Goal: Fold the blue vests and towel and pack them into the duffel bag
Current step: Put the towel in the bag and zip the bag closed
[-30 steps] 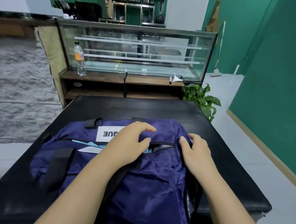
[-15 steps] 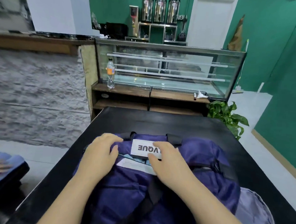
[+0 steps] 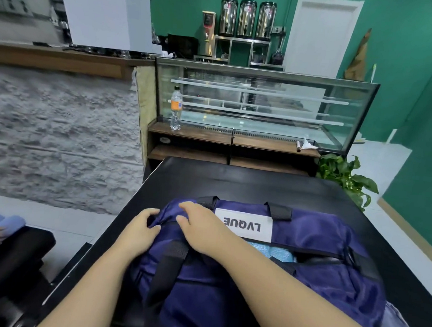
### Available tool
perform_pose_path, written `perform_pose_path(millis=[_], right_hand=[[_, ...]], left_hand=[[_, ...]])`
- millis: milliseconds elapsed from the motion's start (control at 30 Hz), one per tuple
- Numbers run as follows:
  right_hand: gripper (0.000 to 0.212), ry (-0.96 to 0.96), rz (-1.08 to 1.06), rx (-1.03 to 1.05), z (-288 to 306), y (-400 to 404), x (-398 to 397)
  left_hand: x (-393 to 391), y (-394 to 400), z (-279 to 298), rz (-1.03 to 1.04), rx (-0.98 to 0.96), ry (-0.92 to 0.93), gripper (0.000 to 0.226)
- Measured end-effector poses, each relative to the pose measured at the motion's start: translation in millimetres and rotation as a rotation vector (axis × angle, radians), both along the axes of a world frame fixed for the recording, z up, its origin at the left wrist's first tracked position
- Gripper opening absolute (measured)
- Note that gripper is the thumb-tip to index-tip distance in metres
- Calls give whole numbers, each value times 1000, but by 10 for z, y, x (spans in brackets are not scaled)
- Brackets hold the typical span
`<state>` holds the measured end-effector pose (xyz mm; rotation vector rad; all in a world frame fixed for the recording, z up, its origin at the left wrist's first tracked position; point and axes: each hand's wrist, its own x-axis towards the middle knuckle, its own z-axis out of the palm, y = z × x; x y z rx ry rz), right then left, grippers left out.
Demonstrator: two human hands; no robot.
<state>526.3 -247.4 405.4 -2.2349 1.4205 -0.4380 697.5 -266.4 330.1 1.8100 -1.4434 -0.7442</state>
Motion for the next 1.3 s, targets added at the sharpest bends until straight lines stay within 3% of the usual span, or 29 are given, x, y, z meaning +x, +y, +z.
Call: perform_pose_path(millis=[200,400,467,533,633,867,1100,1300], right_hand=[[35,156,116,87,-233,-323,283],[30,240,67,-23,-316,-341,398],[15,257,59,-8,-351,-348,420],[32,304,23,25,-379,-335,426],[21,310,-24,71,-392,-306,463],[27,368,-63,11,-417,-231,541],[25,120,-145,8,-451,-241,454],[26,171,-160,-101,-315,-172,258]], left_hand=[[46,132,-105,22,-185,25,43],[32,206,-102,14,-276,-2,47],[38,210,-112,5,-282,-2,50],[49,203,-139,-2,-278,3,50],[47,206,-170,-16,-271,7,52],[23,228,-161,-55,-220,-25,56],[69,195,-231,-77,-168,-19,41],[33,194,-214,55,-213,4,35]])
